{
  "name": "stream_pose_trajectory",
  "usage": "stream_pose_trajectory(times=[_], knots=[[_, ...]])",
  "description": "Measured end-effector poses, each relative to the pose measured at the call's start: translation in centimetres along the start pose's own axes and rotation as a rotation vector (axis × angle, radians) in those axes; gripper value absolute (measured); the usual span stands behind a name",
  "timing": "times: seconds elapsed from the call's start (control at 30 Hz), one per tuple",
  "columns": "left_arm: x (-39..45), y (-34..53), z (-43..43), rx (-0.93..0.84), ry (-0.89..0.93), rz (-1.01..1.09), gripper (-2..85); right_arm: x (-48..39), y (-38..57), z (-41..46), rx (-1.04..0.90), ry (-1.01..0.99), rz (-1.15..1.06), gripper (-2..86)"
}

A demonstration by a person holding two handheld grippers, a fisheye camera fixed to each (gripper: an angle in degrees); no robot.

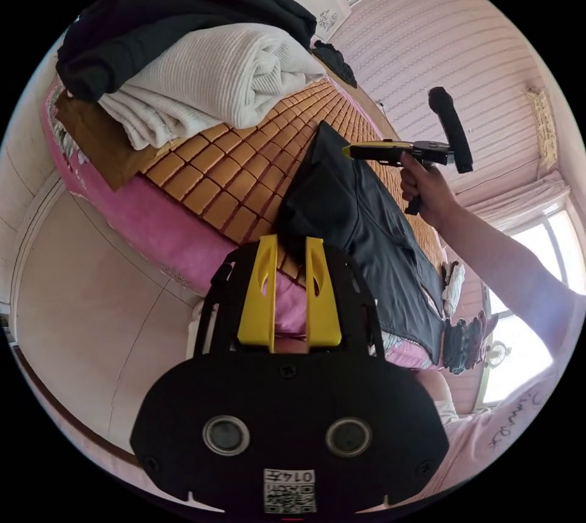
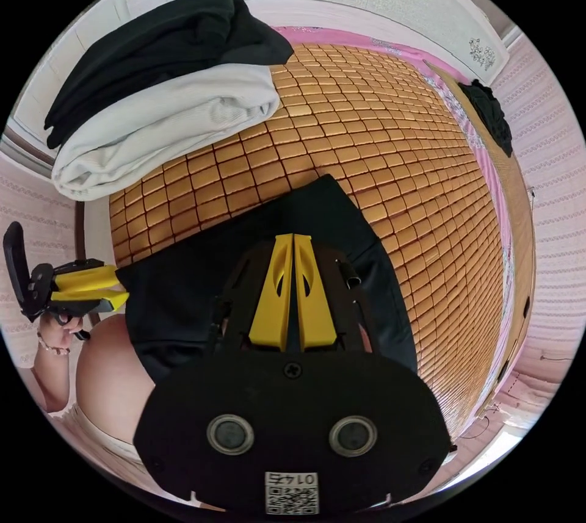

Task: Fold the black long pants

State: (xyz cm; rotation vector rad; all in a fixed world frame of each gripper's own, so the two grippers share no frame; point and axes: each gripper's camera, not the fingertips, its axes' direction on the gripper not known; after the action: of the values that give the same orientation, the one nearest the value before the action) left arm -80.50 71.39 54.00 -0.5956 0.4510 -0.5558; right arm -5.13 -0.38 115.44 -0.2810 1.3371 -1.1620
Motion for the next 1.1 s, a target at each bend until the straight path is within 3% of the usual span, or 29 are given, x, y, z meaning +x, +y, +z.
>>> stream_pose_trajectory(times=[0.17, 0.3, 0.37, 0.47, 0.63, 0.77, 0.83, 0.9, 1.1], knots=[[-1.9, -1.1, -1.9, 0.005, 0.133, -0.019, 8.8, 2.2, -1.8, 0.8, 0.004, 0.003, 0.077, -1.0], [-2.3, -2.3, -1.2, -0.033, 0.053, -0.009, 7.4, 3.2, -1.8, 1.3, -0.009, -0.047, 0.041, -1.0], [-2.1, -3.2, -1.1, -0.062, 0.041, 0.054, 0.7, 3.5, -1.6, 1.5, -0.016, -0.012, 0.024, -1.0], [-1.7, -3.4, -1.7, -0.084, 0.001, 0.108, -0.5, 4.8, -0.7, 2.2, -0.031, 0.047, 0.083, -1.0], [-3.3, -3.3, -2.9, -0.041, 0.045, -0.004, 0.1, 7.0, 3.0, 1.2, 0.035, -0.075, 0.159, -1.0], [-3.0, -3.8, -3.2, -0.054, -0.015, -0.008, 3.4, 8.7, 14.6, -5.3, 0.359, -0.100, 0.218, -0.9], [-3.1, -3.7, -3.6, -0.045, -0.007, -0.030, 3.9, 9.9, 21.9, -7.3, 0.431, -0.150, 0.207, -0.8], [-2.8, -3.6, -4.0, -0.033, -0.027, -0.032, 4.0, 11.6, 29.4, -8.3, 0.388, -0.159, 0.268, -0.6], [-0.4, -4.2, -3.6, -0.078, -0.094, -0.006, 6.4, 16.3, 58.7, -11.3, 0.295, -0.095, 0.782, 0.3]])
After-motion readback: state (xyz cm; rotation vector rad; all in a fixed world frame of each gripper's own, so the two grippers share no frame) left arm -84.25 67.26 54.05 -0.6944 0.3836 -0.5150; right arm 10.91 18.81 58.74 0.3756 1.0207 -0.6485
